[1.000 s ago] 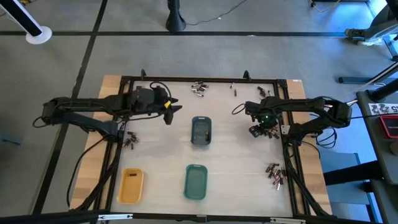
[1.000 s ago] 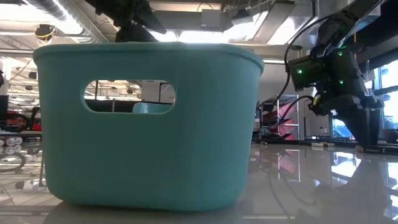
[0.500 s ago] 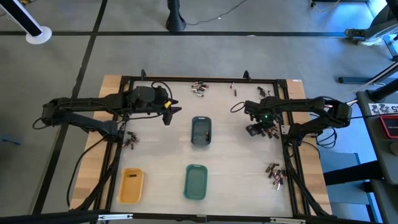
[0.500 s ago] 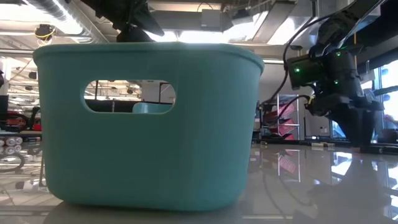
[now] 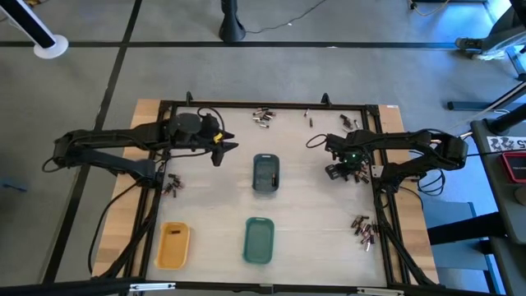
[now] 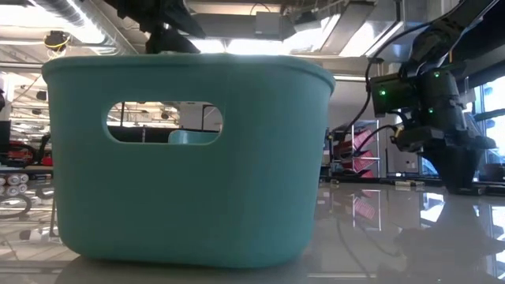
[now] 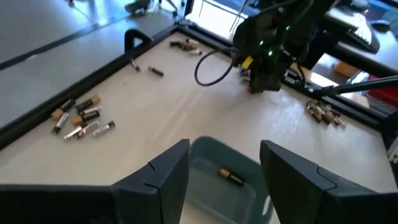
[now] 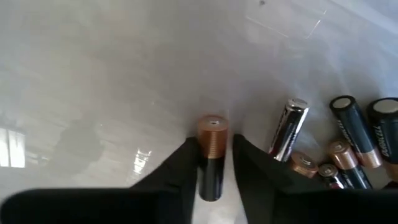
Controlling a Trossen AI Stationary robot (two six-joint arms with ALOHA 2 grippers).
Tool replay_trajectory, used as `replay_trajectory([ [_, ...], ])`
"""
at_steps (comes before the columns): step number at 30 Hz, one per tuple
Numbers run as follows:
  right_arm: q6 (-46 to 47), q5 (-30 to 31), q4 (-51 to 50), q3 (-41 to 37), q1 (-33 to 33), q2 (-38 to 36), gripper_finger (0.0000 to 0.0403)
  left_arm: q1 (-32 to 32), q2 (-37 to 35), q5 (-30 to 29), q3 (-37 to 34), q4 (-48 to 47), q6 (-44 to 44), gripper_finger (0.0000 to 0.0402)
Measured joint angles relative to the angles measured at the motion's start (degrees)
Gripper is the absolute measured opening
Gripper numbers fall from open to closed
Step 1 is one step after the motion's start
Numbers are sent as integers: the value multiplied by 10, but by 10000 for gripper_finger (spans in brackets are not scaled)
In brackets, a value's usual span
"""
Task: Sort batteries
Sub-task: Put the large black battery into the blue bin
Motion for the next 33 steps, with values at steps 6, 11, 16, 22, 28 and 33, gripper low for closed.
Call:
replay_trajectory([
  [6,-4,-15,3,7,0,2,37,17,-34,-2,0,0,-5,184],
  [11,-18,-54,15,57,3,6,37,33,-64,-3,0,-1,-18,184],
  [16,-18,-63,73,135,36,4,37,42,-79,-3,0,-8,-29,184],
  [22,7,-65,217,219,90,6,37,42,-79,-7,0,-11,-33,184],
  [28,13,-52,303,280,116,78,37,59,-79,-62,0,-68,-72,184],
  [33,-22,-58,302,364,125,183,37,106,-72,-64,0,-135,-105,184],
])
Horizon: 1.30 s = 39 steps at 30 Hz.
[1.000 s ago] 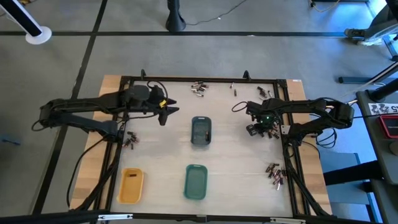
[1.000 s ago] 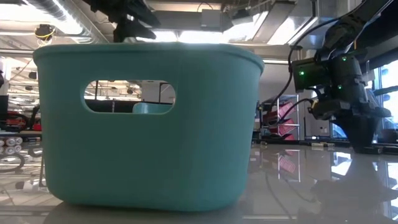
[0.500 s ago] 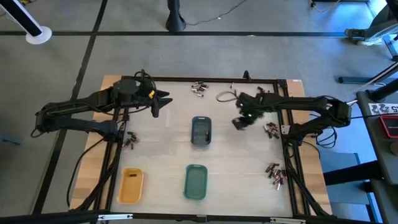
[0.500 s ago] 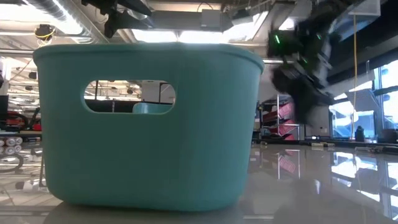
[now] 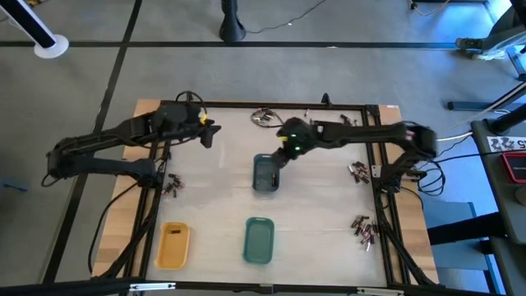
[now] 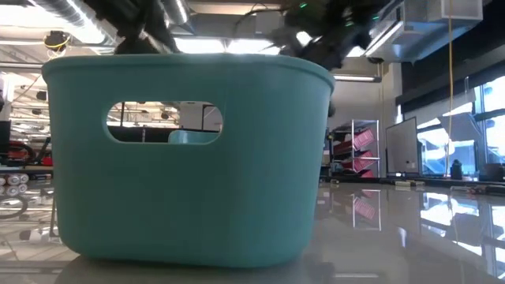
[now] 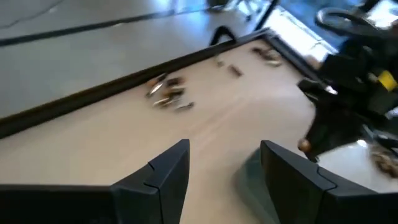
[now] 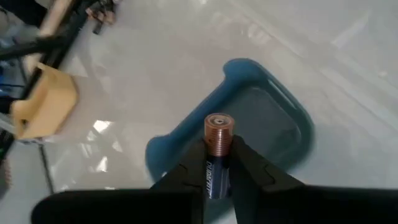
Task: Sort batteries
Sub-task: Put the large black battery into the blue bin, then put the silver battery into the green bin
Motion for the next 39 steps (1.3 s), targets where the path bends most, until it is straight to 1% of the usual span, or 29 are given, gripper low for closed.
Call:
replay_trajectory([
  [6,-34,0,-67,91,4,92,42,57,10,0,0,-96,-45,184],
  [9,-45,1,-90,113,4,123,48,75,20,0,-2,-140,-50,184],
  [12,-52,4,-92,119,7,131,51,82,29,0,-8,-174,-56,184],
  [19,-57,6,-96,119,7,131,54,84,32,0,-44,-168,-79,184],
  [23,-57,7,-97,119,7,131,59,84,32,0,-50,-167,-80,184],
  [32,-58,7,-99,119,7,131,106,84,32,0,-50,-132,-73,184],
  [36,-58,-6,-99,119,6,131,122,84,32,0,-50,-133,-71,184],
  [39,-63,-23,-101,119,2,129,129,83,32,16,-50,-135,-35,184],
])
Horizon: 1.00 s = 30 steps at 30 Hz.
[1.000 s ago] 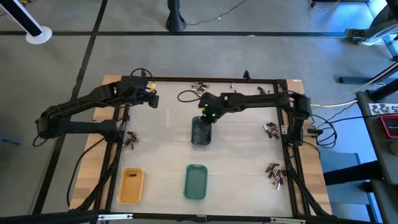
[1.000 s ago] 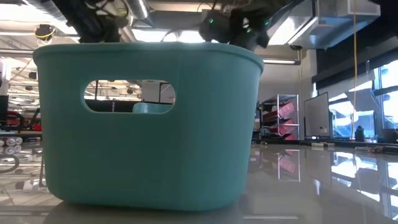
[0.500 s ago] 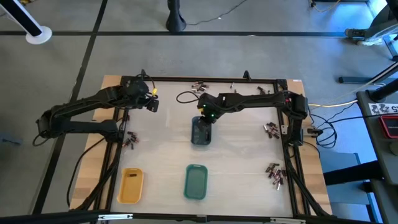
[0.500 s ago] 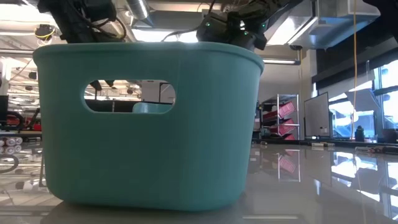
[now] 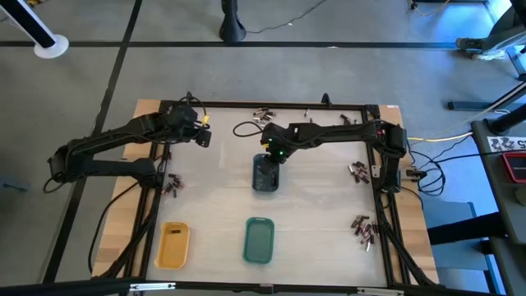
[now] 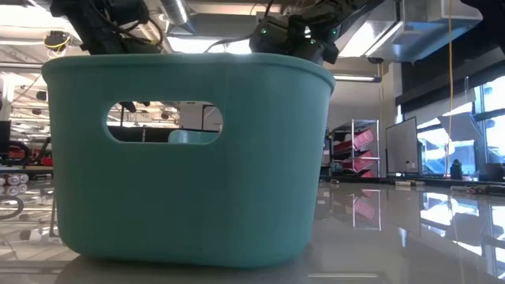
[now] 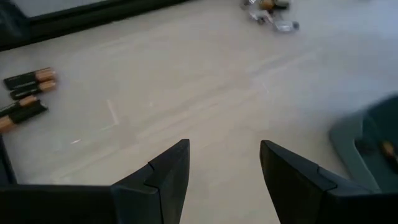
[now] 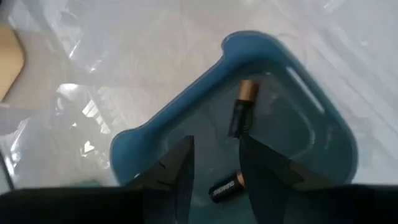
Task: Sort batteries
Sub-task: Put the silver battery into the green bin
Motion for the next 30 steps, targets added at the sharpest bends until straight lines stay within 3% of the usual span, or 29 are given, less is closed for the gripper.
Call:
replay_trajectory([
  [5,-25,-21,-18,10,-8,-17,130,-11,0,87,0,-15,63,184],
  [13,-98,9,-58,46,-10,-70,129,-51,7,168,0,0,140,184],
  [16,-107,69,-141,47,-10,-102,129,-66,15,175,0,22,135,184],
  [21,-100,175,-361,47,-31,-138,129,-76,33,175,0,48,123,184],
  [24,-93,198,-439,32,-57,-152,129,-76,44,175,0,52,123,184],
  [30,-85,175,-436,-71,-114,-193,129,-75,51,174,0,57,122,184],
])
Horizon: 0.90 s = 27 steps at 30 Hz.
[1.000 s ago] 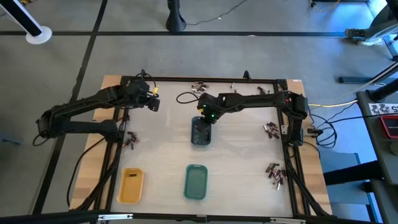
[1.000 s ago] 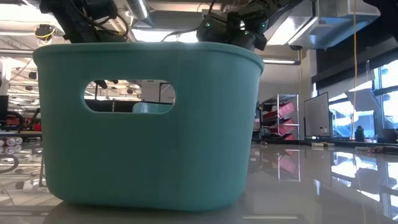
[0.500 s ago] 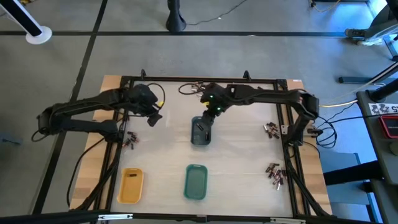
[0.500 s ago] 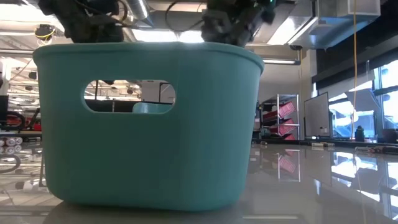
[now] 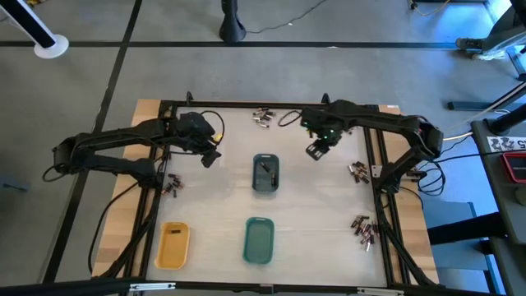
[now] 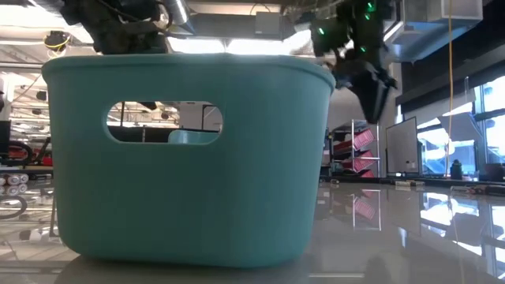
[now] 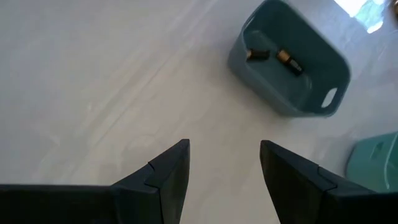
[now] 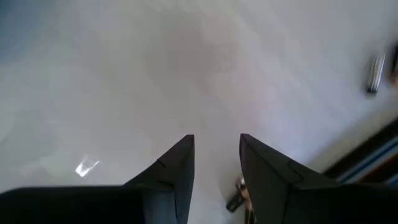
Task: Sort batteries
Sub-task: Put the silver battery into the green bin
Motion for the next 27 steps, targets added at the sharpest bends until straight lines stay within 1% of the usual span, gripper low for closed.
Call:
replay_trajectory([
  [5,39,-1,14,-93,-32,-34,129,0,0,0,0,-1,-1,184],
  [11,66,-8,30,-181,-31,-56,129,0,0,0,0,0,1,184],
  [15,69,-23,70,-236,-32,-65,129,0,0,0,0,2,3,184],
  [25,69,-25,103,-314,-32,-66,129,0,0,0,0,4,-3,184],
  [27,68,-26,124,-327,-32,-66,129,0,0,0,0,4,-3,184],
])
